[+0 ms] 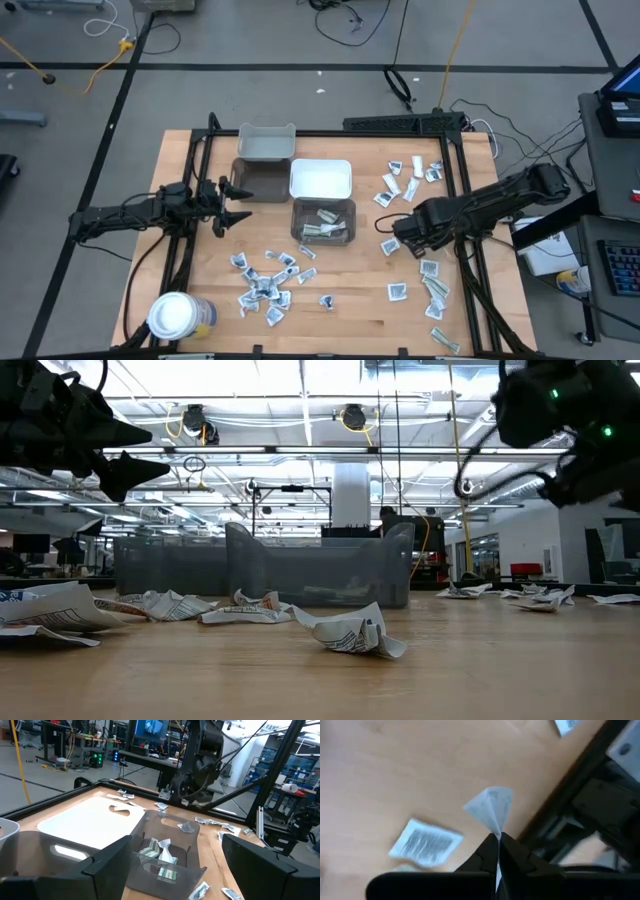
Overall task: Pick & Place First Aid Supplies
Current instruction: Put the green bandage pack into the right black bin
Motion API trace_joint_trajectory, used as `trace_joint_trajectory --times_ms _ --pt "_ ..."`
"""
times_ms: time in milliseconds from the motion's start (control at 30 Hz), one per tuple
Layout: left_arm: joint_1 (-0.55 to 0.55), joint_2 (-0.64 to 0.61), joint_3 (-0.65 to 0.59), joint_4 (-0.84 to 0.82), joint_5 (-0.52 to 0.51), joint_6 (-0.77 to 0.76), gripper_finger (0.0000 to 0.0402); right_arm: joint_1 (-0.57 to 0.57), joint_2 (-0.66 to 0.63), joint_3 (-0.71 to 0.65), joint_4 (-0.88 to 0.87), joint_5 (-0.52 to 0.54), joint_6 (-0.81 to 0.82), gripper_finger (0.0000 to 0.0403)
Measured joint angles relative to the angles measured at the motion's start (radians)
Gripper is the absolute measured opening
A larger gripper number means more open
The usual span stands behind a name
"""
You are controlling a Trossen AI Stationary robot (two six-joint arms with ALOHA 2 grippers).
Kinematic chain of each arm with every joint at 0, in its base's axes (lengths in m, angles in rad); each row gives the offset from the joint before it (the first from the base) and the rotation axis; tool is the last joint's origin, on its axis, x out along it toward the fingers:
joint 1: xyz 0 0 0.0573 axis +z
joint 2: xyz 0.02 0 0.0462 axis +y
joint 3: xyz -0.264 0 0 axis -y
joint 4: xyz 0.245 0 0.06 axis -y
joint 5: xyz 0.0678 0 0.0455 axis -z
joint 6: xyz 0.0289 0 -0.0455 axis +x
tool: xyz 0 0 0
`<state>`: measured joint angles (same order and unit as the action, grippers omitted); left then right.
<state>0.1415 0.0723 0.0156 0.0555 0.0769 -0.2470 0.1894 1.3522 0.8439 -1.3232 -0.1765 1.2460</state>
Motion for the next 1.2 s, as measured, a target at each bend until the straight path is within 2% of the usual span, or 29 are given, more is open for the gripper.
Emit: trace_joint_trajectory --times_ms 500,667,867,1200 --pt "0.0 0.0 0.0 0.0 0.0 0.0 0.031 0.0 0.0 0.239 -0.241 -0.007 -0.213 0.0002" --pt "0.0 0.0 0.0 0.0 0.0 0.0 0.031 -0.016 0.003 0.286 -0.242 -0.008 -0.32 0.0001" --pt "0.0 0.0 0.0 0.0 0.0 0.0 0.031 -0.074 0.147 0.429 -0.231 0.049 -0.448 0.0001" --pt "0.0 0.0 0.0 0.0 0.0 0.0 0.031 -0.171 0.425 0.77 -0.196 0.049 -0.698 0.0001"
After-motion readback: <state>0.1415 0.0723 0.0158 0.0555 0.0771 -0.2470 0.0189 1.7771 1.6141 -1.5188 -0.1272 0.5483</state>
